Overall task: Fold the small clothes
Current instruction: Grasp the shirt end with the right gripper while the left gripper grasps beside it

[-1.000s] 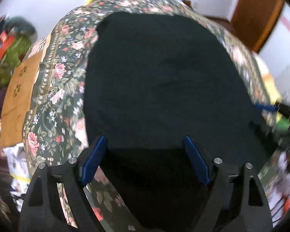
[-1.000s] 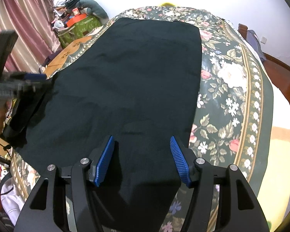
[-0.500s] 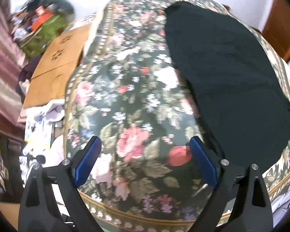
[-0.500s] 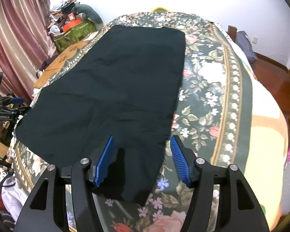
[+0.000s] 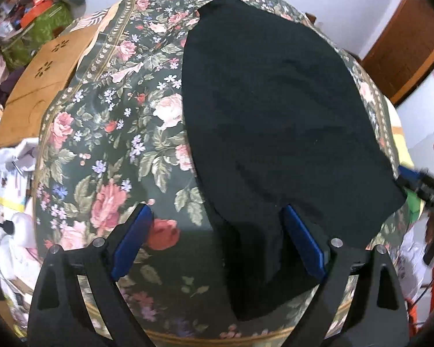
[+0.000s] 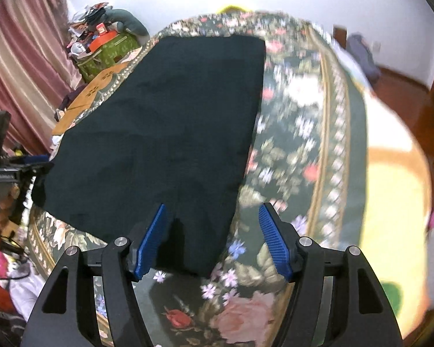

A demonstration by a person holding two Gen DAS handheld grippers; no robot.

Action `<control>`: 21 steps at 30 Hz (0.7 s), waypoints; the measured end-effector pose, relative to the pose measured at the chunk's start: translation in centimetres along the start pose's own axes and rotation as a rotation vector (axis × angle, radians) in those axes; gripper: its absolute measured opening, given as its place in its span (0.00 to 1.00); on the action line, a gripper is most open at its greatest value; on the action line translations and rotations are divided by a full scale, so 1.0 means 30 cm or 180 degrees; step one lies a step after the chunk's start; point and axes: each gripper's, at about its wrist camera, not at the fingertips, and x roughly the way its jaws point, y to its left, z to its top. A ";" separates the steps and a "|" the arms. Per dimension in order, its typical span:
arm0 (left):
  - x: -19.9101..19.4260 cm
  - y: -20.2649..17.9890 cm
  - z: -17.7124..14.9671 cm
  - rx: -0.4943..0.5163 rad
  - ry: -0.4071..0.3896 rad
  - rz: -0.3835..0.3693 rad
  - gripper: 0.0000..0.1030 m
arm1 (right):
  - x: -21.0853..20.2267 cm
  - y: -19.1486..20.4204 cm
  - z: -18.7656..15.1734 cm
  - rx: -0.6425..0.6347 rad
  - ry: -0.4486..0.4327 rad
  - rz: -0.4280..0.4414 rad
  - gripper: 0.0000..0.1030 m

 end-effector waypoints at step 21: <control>-0.042 -0.080 0.055 0.0127 -0.0172 -0.0441 0.08 | 0.012 0.067 0.029 -0.0190 -0.0139 0.0428 0.11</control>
